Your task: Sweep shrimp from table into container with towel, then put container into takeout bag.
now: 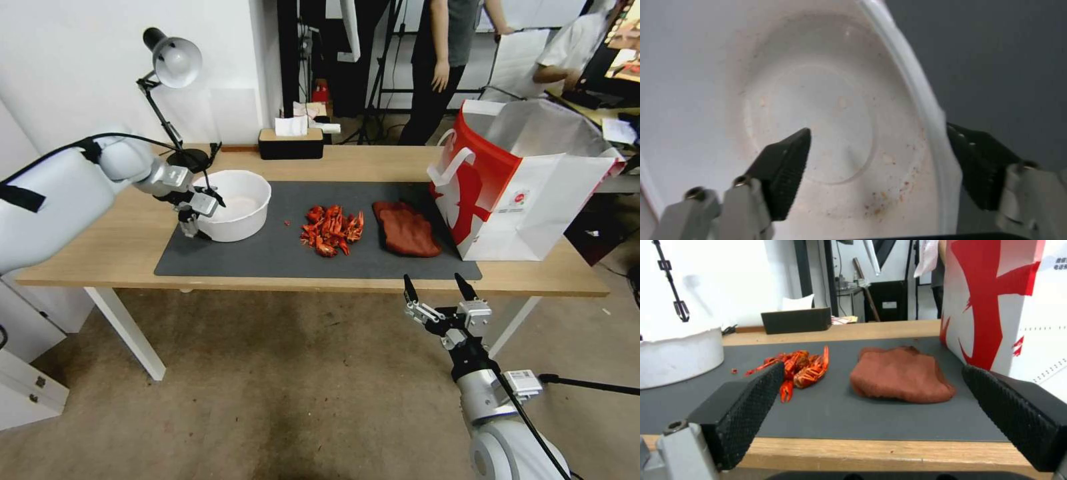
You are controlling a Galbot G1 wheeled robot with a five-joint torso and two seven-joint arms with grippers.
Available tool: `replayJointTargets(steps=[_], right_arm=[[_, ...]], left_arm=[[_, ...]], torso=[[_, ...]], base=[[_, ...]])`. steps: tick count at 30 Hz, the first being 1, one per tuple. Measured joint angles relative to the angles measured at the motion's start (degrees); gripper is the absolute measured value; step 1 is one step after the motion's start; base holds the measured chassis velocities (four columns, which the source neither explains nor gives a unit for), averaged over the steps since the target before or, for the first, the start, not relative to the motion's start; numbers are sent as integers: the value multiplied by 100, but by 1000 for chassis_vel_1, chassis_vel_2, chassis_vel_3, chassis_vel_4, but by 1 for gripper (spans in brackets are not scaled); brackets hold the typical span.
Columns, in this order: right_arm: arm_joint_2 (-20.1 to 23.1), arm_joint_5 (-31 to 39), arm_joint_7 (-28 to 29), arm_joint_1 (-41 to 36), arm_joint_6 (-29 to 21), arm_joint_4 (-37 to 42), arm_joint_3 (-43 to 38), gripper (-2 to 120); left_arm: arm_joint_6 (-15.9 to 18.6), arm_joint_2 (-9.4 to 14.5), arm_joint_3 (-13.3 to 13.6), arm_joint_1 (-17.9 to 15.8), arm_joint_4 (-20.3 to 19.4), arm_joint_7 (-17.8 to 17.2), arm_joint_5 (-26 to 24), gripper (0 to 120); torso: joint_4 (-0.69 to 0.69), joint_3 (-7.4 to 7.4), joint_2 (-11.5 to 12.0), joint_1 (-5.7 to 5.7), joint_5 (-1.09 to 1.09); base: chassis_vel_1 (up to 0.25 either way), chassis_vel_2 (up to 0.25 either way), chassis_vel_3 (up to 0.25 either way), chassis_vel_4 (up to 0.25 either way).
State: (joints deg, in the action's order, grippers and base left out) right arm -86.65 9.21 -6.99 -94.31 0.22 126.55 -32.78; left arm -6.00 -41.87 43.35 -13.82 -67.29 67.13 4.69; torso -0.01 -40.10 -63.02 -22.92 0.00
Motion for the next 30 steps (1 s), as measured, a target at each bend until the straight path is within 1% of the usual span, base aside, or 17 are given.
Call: replayJointTargets(steps=[1, 2, 4, 6, 7, 9, 10, 12, 13, 18, 20, 22, 23, 26, 27, 28, 30], right_arm=[[0, 0, 0, 0, 0, 0, 0, 100], [1, 0, 2, -8, 9, -4, -8, 100], [2, 0, 3, -10, 15, -7, -10, 100], [6, -1, 5, -12, 21, -10, -15, 100], [6, -1, 5, -12, 21, -10, -15, 100], [6, 0, 5, -13, 27, -14, -15, 100], [6, 0, 5, -13, 27, -14, -15, 100], [1, -5, 5, -26, 41, -17, -5, 100], [1, -5, 5, -26, 41, -17, -5, 100], [-1, -11, 1, -28, 44, -20, 11, 100], [-2, -13, 0, -29, 46, -21, 14, 100], [-7, -23, -3, -28, 51, -23, 30, 100], [-7, -23, -3, -28, 51, -23, 30, 100], [-12, -34, -5, -28, 59, -25, 39, 100], [-11, -37, -7, -26, 60, -25, 41, 100], [-11, -37, -7, -26, 60, -25, 41, 100], [3, -39, -8, -20, 60, -23, 41, 100]], left_arm=[[0, 0, 0, 0, 0, 0, 0, 69], [-17, -22, 45, 3, 8, 26, 40, 61], [-29, -33, 55, 8, 10, 45, 60, 58], [-63, -52, 78, 10, 21, 100, 98, 47], [-63, -52, 78, 10, 21, 100, 98, 47], [-113, -55, 153, -46, 31, 128, 135, 34], [-113, -55, 153, -46, 31, 128, 135, 34], [-163, -44, 180, -78, 12, 131, 171, 23], [-163, -44, 180, -78, 12, 131, 171, 23], [-305, 57, 101, -37, -226, 77, 226, 1], [-365, 89, 47, -4, -287, 70, 273, 0], [-665, 149, -189, 116, -423, 130, 438, 0], [-665, 149, -189, 116, -423, 130, 438, 0], [-887, 249, -420, 238, -632, 152, 611, 0], [-1008, 329, -550, 311, -813, 154, 647, 0], [-1008, 329, -550, 311, -813, 154, 647, 0], [-1244, 495, -788, 476, -1181, 152, 697, 0]], torso=[[0, 0, 0, 0, 0], [1, 0, 0, 0, -1], [1, 0, 0, 0, 0], [1, 0, 0, 0, -1], [1, 0, 0, 0, -1], [1, 0, 0, 0, 0], [1, 0, 0, 0, 0], [1, 0, 0, 0, -1], [1, 0, 0, 0, -1], [0, 0, 0, 0, 0], [1, 0, 0, 0, 0], [0, 0, -1, 0, 0], [0, 0, -1, 0, 0], [1, 0, -1, 0, -1], [1, 0, -1, 0, -1], [1, 0, -1, 0, -1], [1, 0, -1, 0, -1]], base=[[0, 0, 0, 0], [0, 0, 0, 0], [0, 0, 0, 0], [0, 0, 0, 0], [0, 0, 0, 0], [0, 0, 0, 0], [0, 0, 0, 0], [0, 0, 0, 0], [0, 0, 0, 0], [0, 0, 0, 0], [0, 0, 0, 0], [0, 0, 0, 0], [0, 0, 0, 0], [0, 0, 0, 0], [0, 0, 0, 0], [0, 0, 0, 0], [0, 0, 0, 0]])
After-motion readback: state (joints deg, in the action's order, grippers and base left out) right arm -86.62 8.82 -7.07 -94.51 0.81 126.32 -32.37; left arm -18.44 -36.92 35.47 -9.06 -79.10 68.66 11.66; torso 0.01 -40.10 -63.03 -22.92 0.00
